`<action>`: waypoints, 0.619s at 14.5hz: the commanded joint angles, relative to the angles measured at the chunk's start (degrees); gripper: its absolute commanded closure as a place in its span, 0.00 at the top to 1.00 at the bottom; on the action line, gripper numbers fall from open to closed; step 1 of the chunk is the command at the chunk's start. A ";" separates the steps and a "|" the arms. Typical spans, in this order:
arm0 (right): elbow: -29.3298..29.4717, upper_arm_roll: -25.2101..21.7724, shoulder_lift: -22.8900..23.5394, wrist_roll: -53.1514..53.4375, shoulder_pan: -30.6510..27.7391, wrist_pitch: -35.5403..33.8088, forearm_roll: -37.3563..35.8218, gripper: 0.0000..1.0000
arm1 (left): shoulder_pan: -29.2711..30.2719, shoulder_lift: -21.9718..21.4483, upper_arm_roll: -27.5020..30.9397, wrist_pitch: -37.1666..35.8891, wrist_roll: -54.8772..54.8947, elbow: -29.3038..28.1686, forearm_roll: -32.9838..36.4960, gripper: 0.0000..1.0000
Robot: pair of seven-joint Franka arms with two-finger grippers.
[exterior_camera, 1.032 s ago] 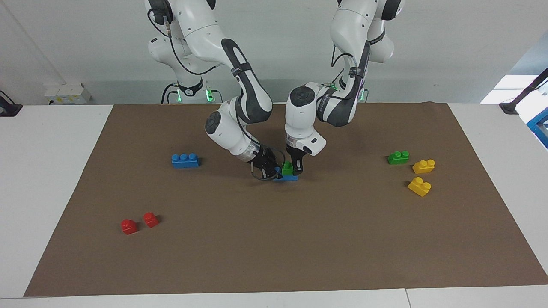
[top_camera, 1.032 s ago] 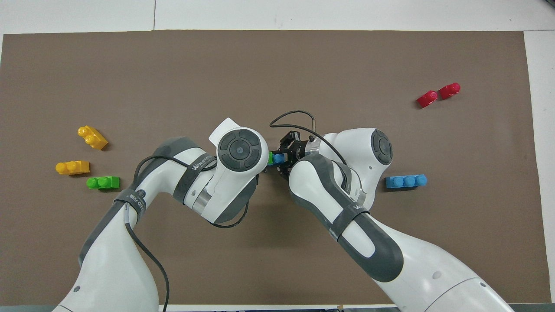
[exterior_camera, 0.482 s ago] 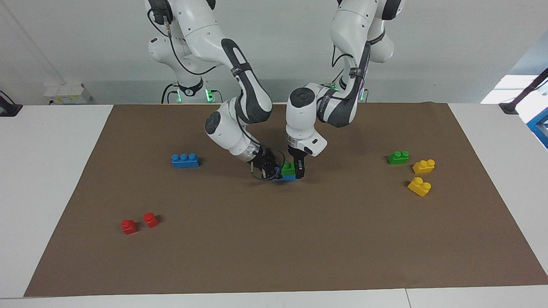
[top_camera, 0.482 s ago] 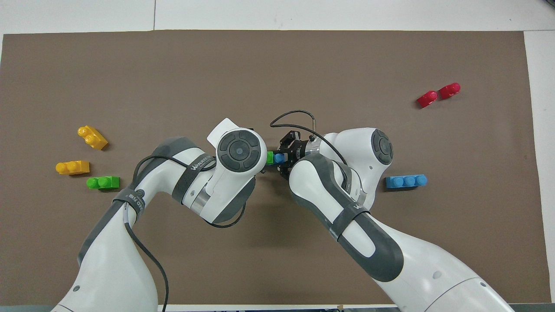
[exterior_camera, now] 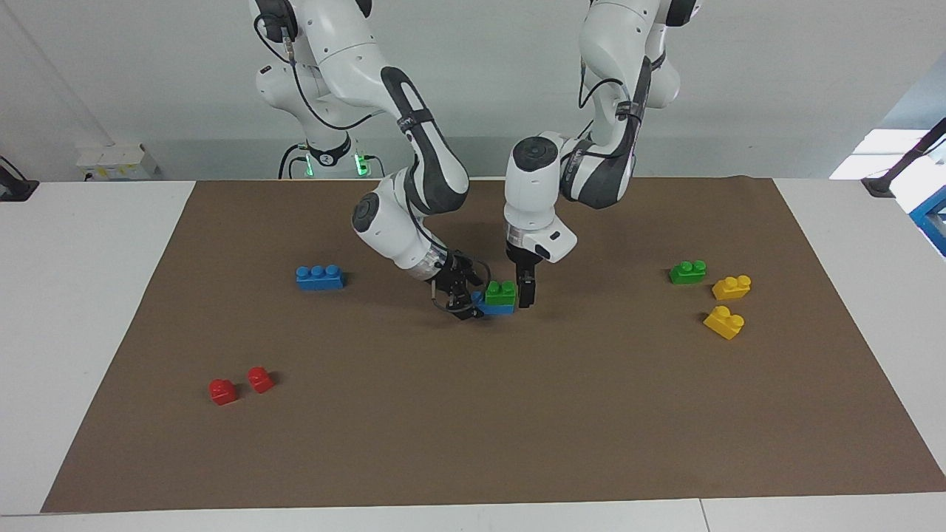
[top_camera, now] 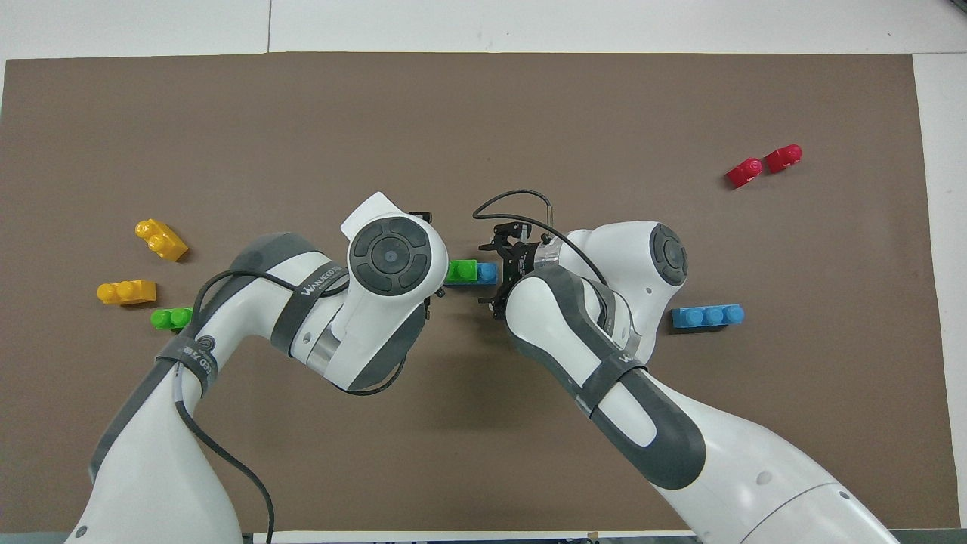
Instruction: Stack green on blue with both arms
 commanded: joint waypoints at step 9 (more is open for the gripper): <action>3.92 -0.29 -2.46 -2.75 -8.34 -10.89 -9.94 0.91 | 10.08 -10.39 0.17 -9.35 32.12 -0.66 0.94 1.00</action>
